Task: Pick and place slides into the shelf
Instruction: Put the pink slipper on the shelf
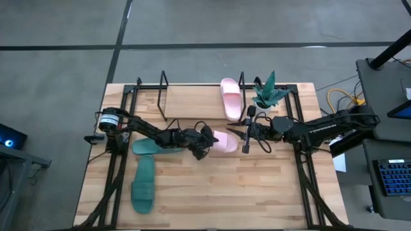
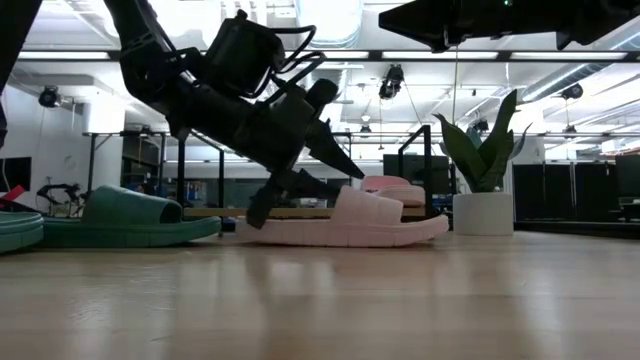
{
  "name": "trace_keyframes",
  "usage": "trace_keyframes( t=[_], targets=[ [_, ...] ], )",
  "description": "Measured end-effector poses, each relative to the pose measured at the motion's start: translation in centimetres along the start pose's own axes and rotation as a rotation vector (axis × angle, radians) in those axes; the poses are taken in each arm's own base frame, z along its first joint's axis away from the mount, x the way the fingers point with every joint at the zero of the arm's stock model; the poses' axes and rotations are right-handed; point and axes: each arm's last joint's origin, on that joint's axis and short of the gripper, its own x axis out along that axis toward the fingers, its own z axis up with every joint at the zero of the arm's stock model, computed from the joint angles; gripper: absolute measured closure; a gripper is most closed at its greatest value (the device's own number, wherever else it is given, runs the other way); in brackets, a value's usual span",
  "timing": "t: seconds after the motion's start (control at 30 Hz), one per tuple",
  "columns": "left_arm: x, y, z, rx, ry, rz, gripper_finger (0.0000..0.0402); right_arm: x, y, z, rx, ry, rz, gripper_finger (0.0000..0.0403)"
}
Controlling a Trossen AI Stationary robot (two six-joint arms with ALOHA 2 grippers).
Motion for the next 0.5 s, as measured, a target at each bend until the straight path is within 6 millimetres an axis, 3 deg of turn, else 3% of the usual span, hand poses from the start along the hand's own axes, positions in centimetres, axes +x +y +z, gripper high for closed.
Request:
trace_keyframes(
  t=[0.3,0.5],
  targets=[
    [0.13,0.27,0.05,-0.003,-0.002,0.007,0.0385,0.00,0.00,0.00,0.000,0.000,0.000,0.0339],
    [0.13,0.28,0.05,-0.028,-0.001,0.009,0.0396,0.00,0.00,0.00,0.000,0.000,0.000,0.0339]
  ],
)
